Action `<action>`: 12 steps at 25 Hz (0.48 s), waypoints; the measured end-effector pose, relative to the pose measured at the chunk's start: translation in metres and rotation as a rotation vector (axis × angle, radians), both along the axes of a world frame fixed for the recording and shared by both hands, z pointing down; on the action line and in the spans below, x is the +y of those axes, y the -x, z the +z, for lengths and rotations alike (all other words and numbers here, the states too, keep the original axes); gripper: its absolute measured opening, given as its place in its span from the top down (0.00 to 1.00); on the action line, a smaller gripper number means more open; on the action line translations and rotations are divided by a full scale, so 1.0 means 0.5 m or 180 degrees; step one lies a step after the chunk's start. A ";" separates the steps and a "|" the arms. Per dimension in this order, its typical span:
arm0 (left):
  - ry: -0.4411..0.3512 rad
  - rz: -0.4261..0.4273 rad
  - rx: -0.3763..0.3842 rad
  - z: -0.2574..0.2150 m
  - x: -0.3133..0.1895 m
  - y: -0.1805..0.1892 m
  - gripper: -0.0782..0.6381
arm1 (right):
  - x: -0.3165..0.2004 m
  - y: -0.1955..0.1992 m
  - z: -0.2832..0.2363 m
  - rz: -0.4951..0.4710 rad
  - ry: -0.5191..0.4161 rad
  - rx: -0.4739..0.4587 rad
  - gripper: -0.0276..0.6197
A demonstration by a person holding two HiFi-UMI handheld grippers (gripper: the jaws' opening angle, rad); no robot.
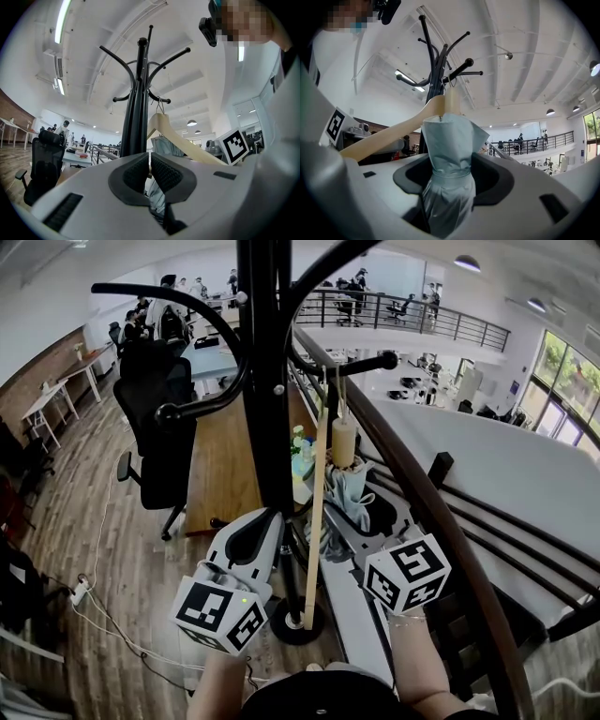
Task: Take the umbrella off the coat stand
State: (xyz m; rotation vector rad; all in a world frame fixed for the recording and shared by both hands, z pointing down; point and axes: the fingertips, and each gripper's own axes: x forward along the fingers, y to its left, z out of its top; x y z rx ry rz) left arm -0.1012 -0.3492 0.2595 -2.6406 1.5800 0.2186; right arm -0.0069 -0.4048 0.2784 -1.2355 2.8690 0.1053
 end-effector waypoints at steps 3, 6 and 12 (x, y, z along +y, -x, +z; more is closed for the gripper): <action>-0.0003 0.0008 -0.0005 0.002 -0.001 -0.010 0.86 | -0.002 -0.016 -0.008 0.0017 -0.0033 -0.0027 0.55; -0.0012 0.0007 -0.0008 0.003 0.000 -0.012 0.86 | -0.003 -0.026 -0.017 0.0041 -0.0070 -0.0050 0.55; -0.0036 -0.0007 -0.0005 0.000 0.000 -0.005 0.86 | -0.010 -0.041 -0.033 0.0096 -0.0122 -0.0102 0.55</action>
